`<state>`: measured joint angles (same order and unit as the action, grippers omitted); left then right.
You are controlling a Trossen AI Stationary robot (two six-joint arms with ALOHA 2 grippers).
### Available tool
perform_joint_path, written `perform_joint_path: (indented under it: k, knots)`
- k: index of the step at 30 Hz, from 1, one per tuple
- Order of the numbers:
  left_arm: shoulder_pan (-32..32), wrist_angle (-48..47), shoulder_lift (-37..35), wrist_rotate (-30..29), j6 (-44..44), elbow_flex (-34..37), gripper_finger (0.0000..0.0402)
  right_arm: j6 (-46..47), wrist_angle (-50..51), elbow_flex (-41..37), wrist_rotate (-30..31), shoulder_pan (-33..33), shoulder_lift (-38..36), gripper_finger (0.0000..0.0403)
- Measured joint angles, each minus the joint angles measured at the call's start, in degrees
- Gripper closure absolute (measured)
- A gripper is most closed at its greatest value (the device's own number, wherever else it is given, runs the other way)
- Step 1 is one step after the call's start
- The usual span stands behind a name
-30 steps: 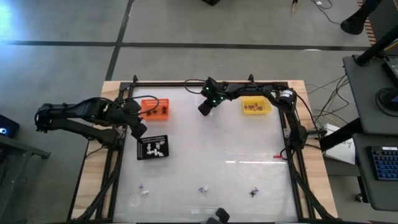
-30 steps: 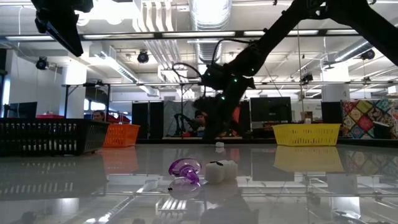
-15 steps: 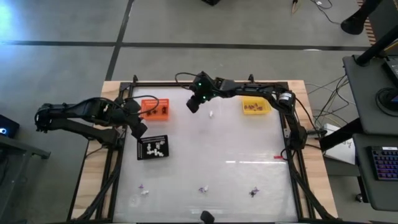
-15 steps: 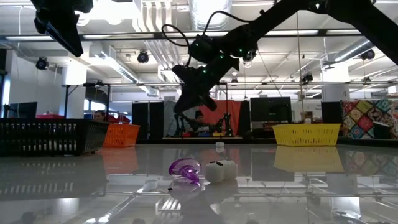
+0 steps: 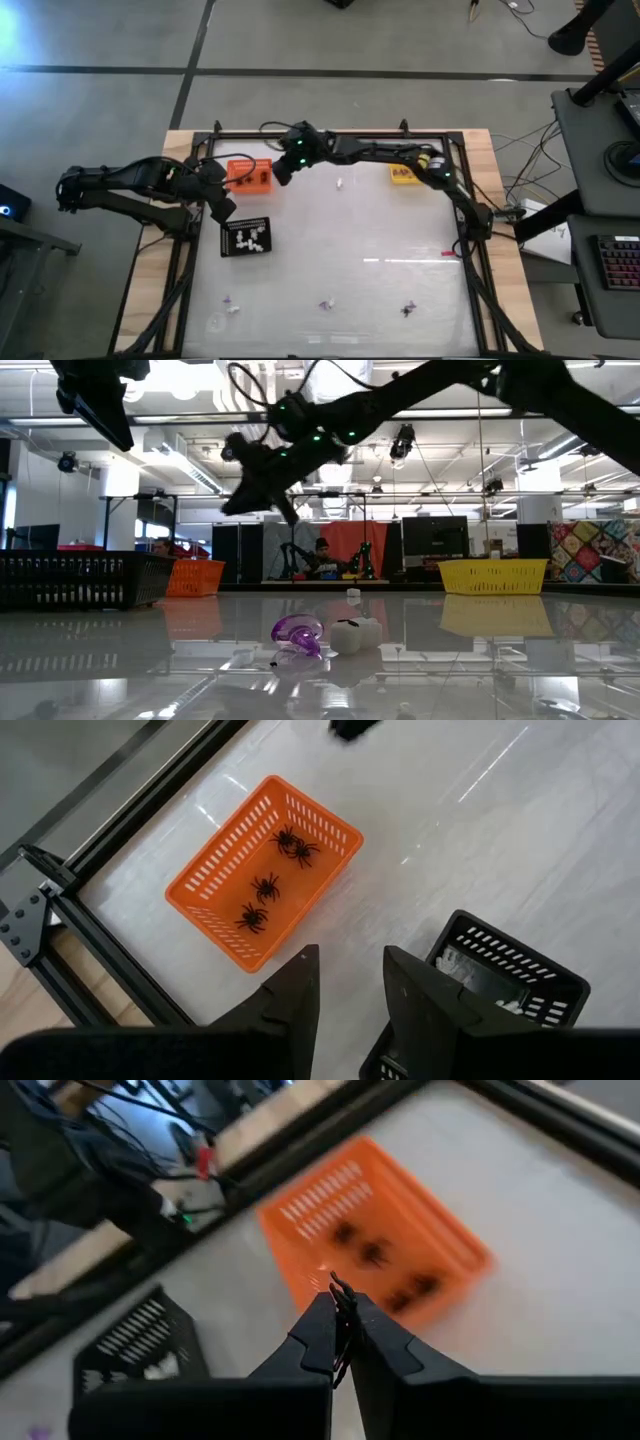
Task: Sort Halloween decoration
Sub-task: Put the black spider toy into the orange bin
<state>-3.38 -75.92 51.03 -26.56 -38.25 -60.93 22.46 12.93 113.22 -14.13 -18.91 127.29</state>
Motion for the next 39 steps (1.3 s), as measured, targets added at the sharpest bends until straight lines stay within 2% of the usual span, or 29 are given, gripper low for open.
perform_joint_path:
  k: [11,13,18,26,35,39]
  knots:
    - [0.00,0.00,-0.06,0.10,1.73,0.00,0.0306,3.54,6.77,21.84,0.15,2.19,14.86,0.0394]
    - [0.00,0.00,-0.08,0.10,1.72,0.00,0.0306,3.89,4.72,21.38,0.09,2.29,15.14,0.0394]
    - [0.00,0.00,-0.07,0.14,1.74,0.00,0.0306,4.80,8.32,21.30,0.13,2.31,15.49,0.0394]
    - [0.00,0.02,0.04,0.14,1.74,0.00,0.0306,4.55,8.16,21.27,0.18,2.45,17.89,0.0391]
    - [0.00,0.02,0.09,0.61,1.16,0.00,0.0306,4.37,7.69,21.27,0.70,2.75,18.25,0.0321]
    - [-0.02,0.04,0.11,2.12,1.10,0.00,0.0306,4.22,7.40,21.69,0.81,2.51,18.17,0.0305]
